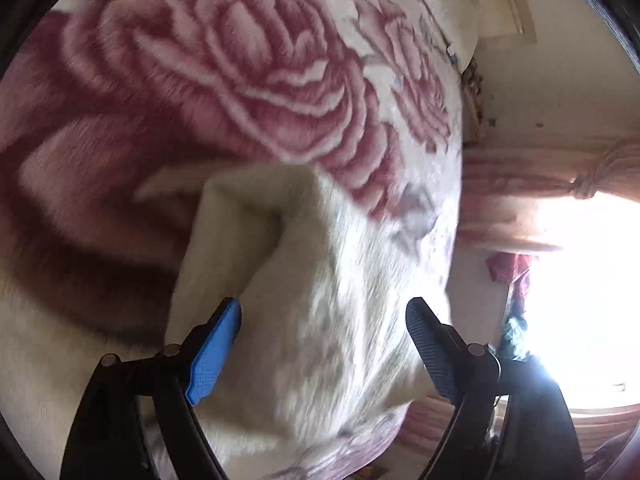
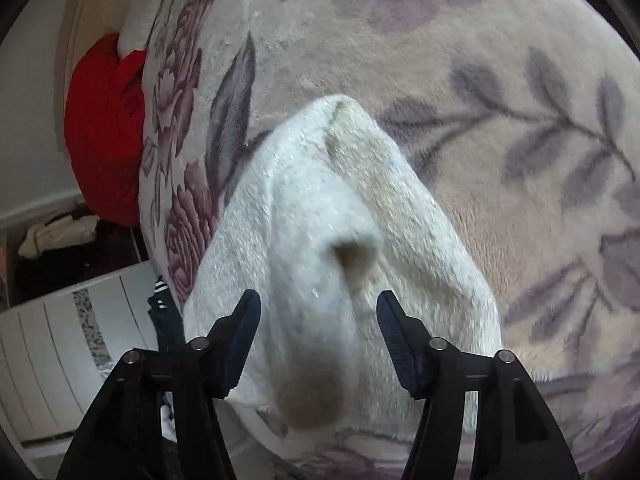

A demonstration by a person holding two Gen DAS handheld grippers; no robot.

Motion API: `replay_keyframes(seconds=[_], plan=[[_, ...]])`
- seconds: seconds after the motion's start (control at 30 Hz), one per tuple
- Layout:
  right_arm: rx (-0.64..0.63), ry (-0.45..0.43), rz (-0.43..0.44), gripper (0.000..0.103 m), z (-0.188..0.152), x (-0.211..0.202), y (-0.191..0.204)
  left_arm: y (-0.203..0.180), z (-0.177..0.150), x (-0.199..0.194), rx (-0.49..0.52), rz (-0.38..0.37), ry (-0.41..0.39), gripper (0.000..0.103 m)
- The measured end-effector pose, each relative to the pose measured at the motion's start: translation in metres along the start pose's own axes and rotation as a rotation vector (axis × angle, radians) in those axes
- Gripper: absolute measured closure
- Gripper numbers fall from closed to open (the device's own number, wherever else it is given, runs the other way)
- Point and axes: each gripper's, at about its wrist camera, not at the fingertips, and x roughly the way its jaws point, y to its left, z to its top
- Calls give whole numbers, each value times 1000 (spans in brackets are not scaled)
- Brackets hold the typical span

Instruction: Fold large clothes

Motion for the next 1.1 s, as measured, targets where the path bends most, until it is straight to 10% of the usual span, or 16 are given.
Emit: replay_keyframes(seconds=[0.13, 0.17, 0.2, 0.23, 0.4, 0.53, 0.67, 0.77, 0.87, 1.0, 1.1], plan=[[91, 59, 51, 40, -25, 26, -21, -6, -26, 32, 57, 167, 49, 23], [89, 40, 59, 54, -30, 30, -20, -8, -34, 41, 51, 197, 25, 36], [81, 21, 78, 82, -32, 32, -18, -10, -37, 45, 49, 195, -3, 88], [78, 6, 65, 82, -33, 32, -16, -13, -42, 47, 28, 157, -26, 93], [81, -135, 13, 96, -25, 4, -15, 19, -53, 56, -66, 77, -56, 92], [123, -76, -136, 97, -14, 23, -53, 44, -46, 68, -98, 49, -26, 87], [108, -52, -144, 96, -12, 22, -55, 20, -45, 42, -55, 99, 8, 76], [80, -64, -201, 74, -17, -7, -45, -13, -47, 13, 43, 196, -28, 69], [-25, -129, -307, 67, -29, -35, -4, -48, -48, -5, 142, 319, -52, 44], [-279, -105, -437, 67, -50, -20, 76, -99, -47, 7, 300, 343, -138, 50], [-434, -19, -455, 67, -61, 32, 137, -115, -34, 64, 328, 347, -77, 84]])
